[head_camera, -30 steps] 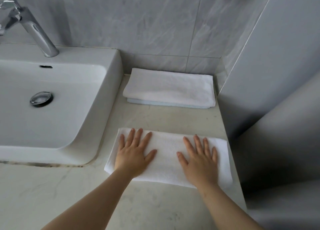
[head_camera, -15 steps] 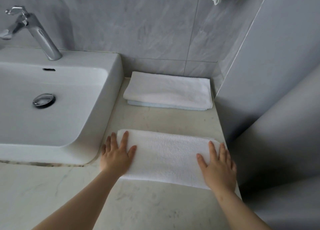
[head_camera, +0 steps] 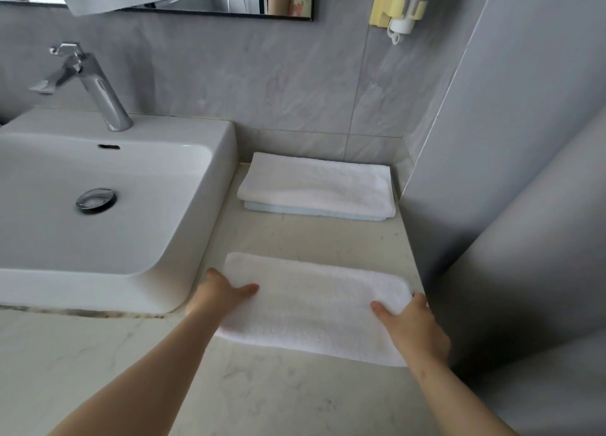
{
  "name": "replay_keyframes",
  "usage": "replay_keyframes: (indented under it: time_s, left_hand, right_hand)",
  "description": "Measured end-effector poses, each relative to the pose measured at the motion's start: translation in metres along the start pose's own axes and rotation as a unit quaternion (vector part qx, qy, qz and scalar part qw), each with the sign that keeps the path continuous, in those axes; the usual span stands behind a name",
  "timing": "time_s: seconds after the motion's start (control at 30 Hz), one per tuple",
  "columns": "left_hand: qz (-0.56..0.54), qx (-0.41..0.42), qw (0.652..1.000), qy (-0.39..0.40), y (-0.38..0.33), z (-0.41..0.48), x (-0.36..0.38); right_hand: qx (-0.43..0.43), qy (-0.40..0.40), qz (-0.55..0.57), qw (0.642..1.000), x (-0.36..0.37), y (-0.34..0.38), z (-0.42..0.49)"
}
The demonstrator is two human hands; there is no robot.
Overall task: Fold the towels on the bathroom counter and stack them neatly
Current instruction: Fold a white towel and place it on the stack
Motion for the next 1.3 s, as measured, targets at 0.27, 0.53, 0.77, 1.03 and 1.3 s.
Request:
replay_keyframes:
  time_s: [0.27, 0.53, 0.77, 1.03, 1.3]
  left_hand:
    - [-0.134, 0.078, 0.987, 0.039, -0.036, 0.004, -0.021]
    - [0.021, 0.136, 0.989, -0.051, -0.083, 0.02, -0.067]
    - [0.038, 0.165, 0.978, -0.123, -0.133, 0.053, -0.099]
    - [0.003, 0.144, 0.981, -0.132, -0.177, 0.119, -0.115]
    - [-0.019, 0.151, 0.979, -0.136, -0.203, 0.17, -0.109]
  right_hand:
    - [0.004, 0.087, 0.254, 0.963, -0.008, 0.001, 0.018]
    - [-0.073, 0.045, 0.338, 0.937, -0.05, 0.047, 0.046]
    - [-0.121, -0.013, 0.339, 0.933, -0.091, 0.093, 0.09]
    - [-0.126, -0.046, 0.262, 0.956, -0.105, 0.138, 0.154]
    - [-0.124, -0.087, 0.223, 0.963, -0.098, 0.161, 0.203]
Point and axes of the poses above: each hand's wrist, its own z-axis towards the middle knuckle, its own x-axis out of the palm, y = z × x, the point moved 5 cm from there along z, towards the middle knuckle, and after that the axes turned 9 degrees about y, right-handed, at the moved point
